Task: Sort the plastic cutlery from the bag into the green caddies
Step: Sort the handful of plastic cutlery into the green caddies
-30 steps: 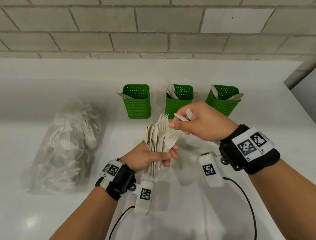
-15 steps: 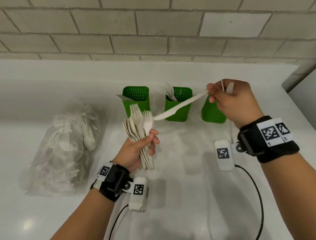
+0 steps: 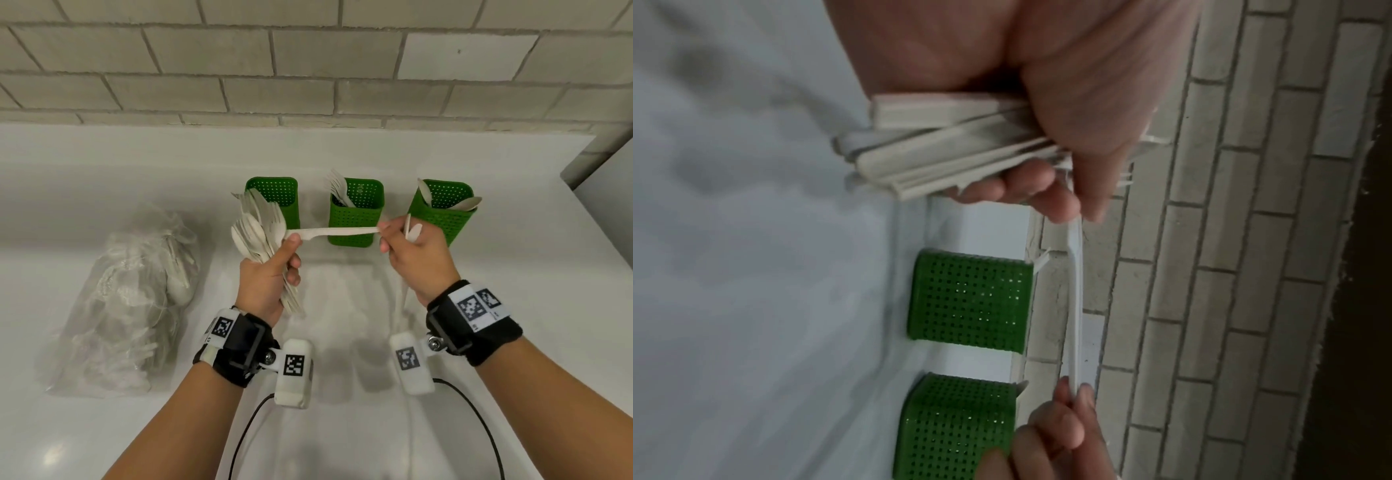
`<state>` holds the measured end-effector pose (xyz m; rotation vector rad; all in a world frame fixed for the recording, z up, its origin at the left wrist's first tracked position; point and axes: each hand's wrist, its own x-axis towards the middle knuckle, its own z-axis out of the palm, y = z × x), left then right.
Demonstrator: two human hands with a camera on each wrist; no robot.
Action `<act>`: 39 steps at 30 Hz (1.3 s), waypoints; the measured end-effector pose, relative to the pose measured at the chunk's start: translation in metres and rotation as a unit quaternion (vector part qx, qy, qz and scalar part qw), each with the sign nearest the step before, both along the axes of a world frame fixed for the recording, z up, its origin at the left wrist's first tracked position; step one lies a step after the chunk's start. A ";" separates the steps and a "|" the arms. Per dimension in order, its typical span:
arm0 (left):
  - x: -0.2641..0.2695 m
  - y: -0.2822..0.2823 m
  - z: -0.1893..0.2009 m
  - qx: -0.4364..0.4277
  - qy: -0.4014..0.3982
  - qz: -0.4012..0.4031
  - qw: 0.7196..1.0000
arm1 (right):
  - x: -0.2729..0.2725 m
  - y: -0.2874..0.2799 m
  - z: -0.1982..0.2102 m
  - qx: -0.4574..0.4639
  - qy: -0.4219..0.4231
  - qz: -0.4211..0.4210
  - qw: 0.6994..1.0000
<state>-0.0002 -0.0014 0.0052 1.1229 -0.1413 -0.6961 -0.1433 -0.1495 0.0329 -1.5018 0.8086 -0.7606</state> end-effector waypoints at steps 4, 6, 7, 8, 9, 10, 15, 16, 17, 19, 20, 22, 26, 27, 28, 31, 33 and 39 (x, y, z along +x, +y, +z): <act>0.014 0.004 0.009 -0.002 -0.095 0.047 0.994 | -0.003 0.013 0.002 -0.016 0.066 0.094 0.993; 0.022 0.010 0.013 0.039 -0.173 0.056 0.983 | -0.004 0.009 0.008 -0.032 0.092 0.102 0.990; 0.024 0.013 0.015 0.067 -0.212 0.047 0.974 | -0.004 0.008 0.012 -0.047 0.088 0.092 0.991; 0.023 0.015 0.017 0.093 -0.248 0.022 0.964 | -0.003 0.008 0.016 -0.065 0.075 0.079 0.992; 0.021 0.015 0.019 0.117 -0.276 -0.013 0.954 | 0.000 0.010 0.018 -0.085 0.057 0.075 0.992; 0.017 0.014 0.021 0.134 -0.301 -0.050 0.943 | 0.003 0.014 0.020 -0.101 0.044 0.083 0.990; -0.009 0.002 0.036 0.135 -0.372 -0.156 0.905 | 0.019 0.047 0.012 -0.168 0.081 0.214 0.959; -0.012 0.001 0.039 0.116 -0.364 -0.166 0.909 | 0.019 0.050 0.009 -0.164 0.066 0.221 0.959; -0.014 0.000 0.040 0.102 -0.354 -0.174 0.913 | 0.019 0.052 0.005 -0.148 0.050 0.221 0.963; -0.014 0.001 0.041 0.101 -0.355 -0.180 0.912 | 0.019 0.054 0.002 -0.125 0.028 0.209 0.969; -0.012 0.001 0.038 0.111 -0.363 -0.175 0.909 | 0.019 0.055 0.001 -0.113 0.030 0.211 0.970; -0.009 0.001 0.030 0.123 -0.352 -0.157 0.914 | 0.019 0.053 0.001 -0.066 0.014 0.222 0.973; -0.009 0.004 0.014 0.079 -0.223 -0.128 0.963 | 0.018 0.036 0.006 -0.031 -0.035 0.157 0.986; -0.009 0.005 0.011 0.068 -0.200 -0.130 0.969 | 0.019 0.032 0.007 -0.032 -0.049 0.138 0.989; -0.010 0.006 0.009 0.056 -0.182 -0.134 0.972 | 0.019 0.028 0.005 -0.032 -0.060 0.124 0.990; -0.012 0.006 0.004 0.045 -0.128 -0.120 0.983 | 0.022 0.022 -0.014 -0.040 0.014 0.122 0.992; -0.011 0.006 0.002 0.036 -0.096 -0.102 0.989 | 0.022 0.019 -0.029 -0.043 0.117 0.141 0.982; -0.001 0.014 -0.004 0.034 -0.066 -0.080 0.994 | 0.016 0.000 -0.041 -0.206 0.319 0.193 0.905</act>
